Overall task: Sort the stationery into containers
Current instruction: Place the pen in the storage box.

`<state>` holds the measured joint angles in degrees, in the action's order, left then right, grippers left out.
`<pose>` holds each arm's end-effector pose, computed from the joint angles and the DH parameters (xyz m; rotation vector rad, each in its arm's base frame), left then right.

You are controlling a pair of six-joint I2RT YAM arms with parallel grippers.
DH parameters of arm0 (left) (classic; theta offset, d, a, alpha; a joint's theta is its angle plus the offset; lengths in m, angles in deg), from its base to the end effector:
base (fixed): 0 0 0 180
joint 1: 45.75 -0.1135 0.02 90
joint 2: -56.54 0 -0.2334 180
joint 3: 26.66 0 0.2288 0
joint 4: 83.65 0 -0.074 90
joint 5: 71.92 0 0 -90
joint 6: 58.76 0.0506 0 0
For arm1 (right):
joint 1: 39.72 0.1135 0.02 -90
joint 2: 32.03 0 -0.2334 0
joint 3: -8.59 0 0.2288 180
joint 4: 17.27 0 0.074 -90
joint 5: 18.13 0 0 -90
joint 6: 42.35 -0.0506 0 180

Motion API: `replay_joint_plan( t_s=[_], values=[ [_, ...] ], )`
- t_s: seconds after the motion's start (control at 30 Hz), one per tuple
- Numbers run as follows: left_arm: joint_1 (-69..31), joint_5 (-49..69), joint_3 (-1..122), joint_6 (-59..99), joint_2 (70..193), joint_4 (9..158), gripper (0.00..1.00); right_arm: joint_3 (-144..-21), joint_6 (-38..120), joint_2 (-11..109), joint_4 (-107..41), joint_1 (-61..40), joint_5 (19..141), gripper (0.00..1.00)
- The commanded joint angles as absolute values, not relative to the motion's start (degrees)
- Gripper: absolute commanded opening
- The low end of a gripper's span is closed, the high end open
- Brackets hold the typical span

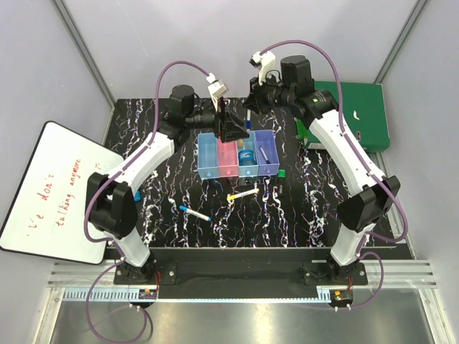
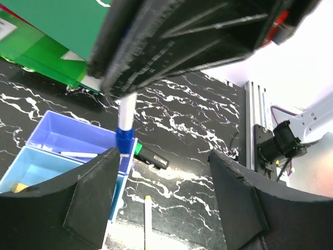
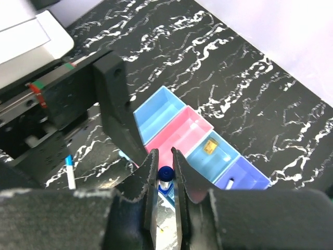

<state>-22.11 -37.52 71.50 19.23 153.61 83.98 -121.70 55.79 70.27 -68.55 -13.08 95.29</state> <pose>0.3296 -0.1899 0.3294 0.9097 1.6276 -1.2887 0.3328 0.1894 0.4013 -0.8472 1.8037 0.6128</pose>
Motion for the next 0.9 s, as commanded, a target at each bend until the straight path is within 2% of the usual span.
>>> replay_joint_plan(
  t_s=[0.0, 0.13, 0.33, 0.57, 0.87],
  values=[
    [-22.1, -40.5, 74.3, 25.8, 150.8, 78.7, 0.74, -123.0, 57.9, 70.5, -66.8, -12.8, 91.7, 0.10],
    [-23.2, -38.9, 73.4, 36.7, 147.5, 64.9, 0.74, -120.6, 62.1, 72.0, -66.8, -13.1, 86.8, 0.10],
    [-26.4, -29.5, 67.8, 54.8, 140.3, 50.3, 0.74, -119.2, 63.9, 77.3, -66.8, -16.1, 85.9, 0.08],
    [-29.4, -18.9, 57.8, 68.1, 129.2, 46.5, 0.74, -118.9, 64.2, 83.2, -67.0, -18.7, 86.2, 0.08],
    [-30.3, -14.9, 51.6, 75.5, 120.7, 46.4, 0.74, -111.8, 62.6, 84.9, -66.8, -19.9, 87.4, 0.05]
  ],
)
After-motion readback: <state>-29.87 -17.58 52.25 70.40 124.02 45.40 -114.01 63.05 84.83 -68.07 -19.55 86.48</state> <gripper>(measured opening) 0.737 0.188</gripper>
